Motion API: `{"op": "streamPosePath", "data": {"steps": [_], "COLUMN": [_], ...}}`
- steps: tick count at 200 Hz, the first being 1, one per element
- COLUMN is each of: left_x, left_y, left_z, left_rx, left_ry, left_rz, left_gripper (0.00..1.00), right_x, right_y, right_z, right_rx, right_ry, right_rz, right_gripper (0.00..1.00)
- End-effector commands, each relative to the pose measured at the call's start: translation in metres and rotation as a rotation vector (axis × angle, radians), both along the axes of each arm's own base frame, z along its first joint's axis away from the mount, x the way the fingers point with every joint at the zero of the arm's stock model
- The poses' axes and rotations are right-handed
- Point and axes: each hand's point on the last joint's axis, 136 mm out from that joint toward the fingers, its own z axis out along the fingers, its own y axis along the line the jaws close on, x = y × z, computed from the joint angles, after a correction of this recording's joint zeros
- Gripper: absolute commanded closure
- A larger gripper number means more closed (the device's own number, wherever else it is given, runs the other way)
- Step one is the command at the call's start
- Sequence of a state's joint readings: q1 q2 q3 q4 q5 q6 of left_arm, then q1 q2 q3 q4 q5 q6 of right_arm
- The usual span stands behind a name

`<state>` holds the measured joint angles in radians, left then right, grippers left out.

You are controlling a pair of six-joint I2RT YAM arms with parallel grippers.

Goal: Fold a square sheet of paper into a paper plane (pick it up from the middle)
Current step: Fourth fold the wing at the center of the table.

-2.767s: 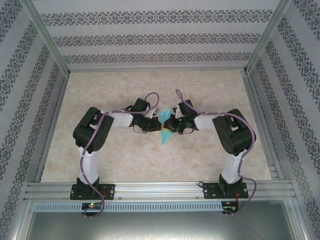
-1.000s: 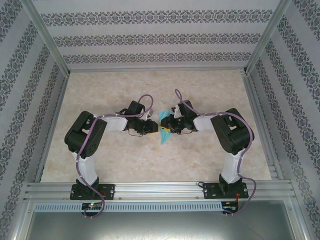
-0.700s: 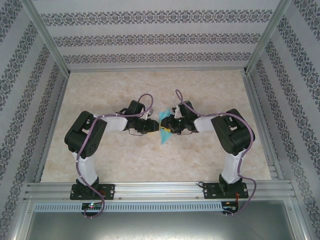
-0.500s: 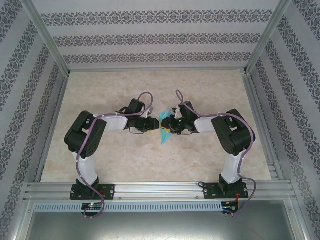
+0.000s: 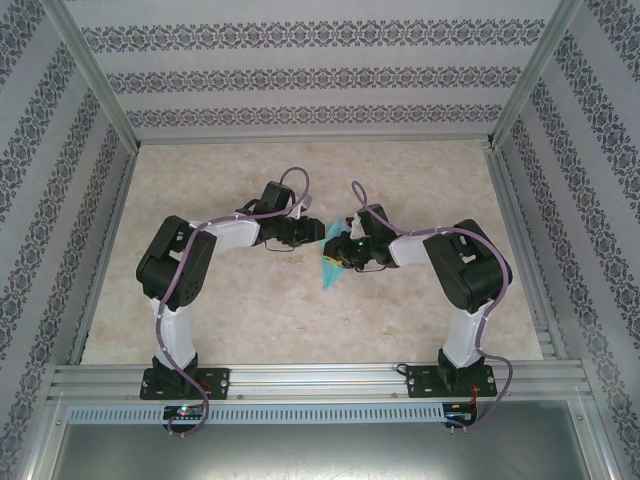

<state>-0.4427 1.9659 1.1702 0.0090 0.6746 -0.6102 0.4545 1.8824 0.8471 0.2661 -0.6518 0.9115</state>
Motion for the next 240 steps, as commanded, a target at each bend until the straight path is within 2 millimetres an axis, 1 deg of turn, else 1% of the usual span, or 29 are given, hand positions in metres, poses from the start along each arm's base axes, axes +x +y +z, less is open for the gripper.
{"op": "streamPosePath", "data": {"steps": [1, 20, 38, 53, 82, 99, 114, 143, 170, 190, 224, 240], "left_x": [-0.002, -0.002, -0.003, -0.005, -0.005, -0.005, -0.006, -0.005, -0.005, -0.005, -0.005, -0.005], "left_y": [0.004, 0.008, 0.008, 0.004, 0.003, 0.003, 0.003, 0.008, 0.005, -0.002, -0.004, -0.005], "left_z": [-0.013, -0.015, -0.016, -0.017, -0.019, -0.022, -0.024, -0.028, -0.028, -0.023, -0.022, -0.020], "left_rx": [0.022, 0.058, 0.059, 0.041, 0.036, 0.040, 0.050, 0.081, 0.059, 0.022, 0.012, 0.002], "left_ry": [0.043, 0.044, 0.048, 0.060, 0.068, 0.079, 0.084, 0.085, 0.087, 0.090, 0.088, 0.087], "left_rz": [-0.020, -0.021, -0.027, -0.038, -0.040, -0.047, -0.049, -0.040, -0.044, -0.051, -0.055, -0.056], "left_gripper": [0.61, 0.61, 0.61, 0.65, 0.73, 0.75, 0.74, 0.68, 0.68, 0.72, 0.81, 0.81], "right_x": [-0.014, -0.014, -0.013, -0.013, -0.013, -0.012, -0.013, -0.012, -0.012, -0.011, -0.011, -0.011], "right_y": [-0.006, -0.006, -0.006, -0.006, -0.006, -0.006, -0.006, -0.005, -0.005, -0.005, -0.005, -0.005], "right_z": [-0.013, -0.011, -0.010, -0.009, -0.008, -0.006, -0.007, -0.004, -0.003, -0.002, 0.000, 0.000], "right_rx": [-0.050, -0.048, -0.052, -0.050, -0.050, -0.051, -0.056, -0.052, -0.053, -0.049, -0.048, -0.048], "right_ry": [0.033, 0.027, 0.020, 0.019, 0.018, 0.013, 0.015, 0.010, 0.008, 0.002, -0.005, -0.005], "right_rz": [0.008, 0.008, 0.010, 0.011, 0.014, 0.016, 0.017, 0.020, 0.022, 0.024, 0.024, 0.024], "right_gripper": [0.78, 0.80, 0.81, 0.82, 0.83, 0.83, 0.83, 0.84, 0.84, 0.84, 0.84, 0.84]}}
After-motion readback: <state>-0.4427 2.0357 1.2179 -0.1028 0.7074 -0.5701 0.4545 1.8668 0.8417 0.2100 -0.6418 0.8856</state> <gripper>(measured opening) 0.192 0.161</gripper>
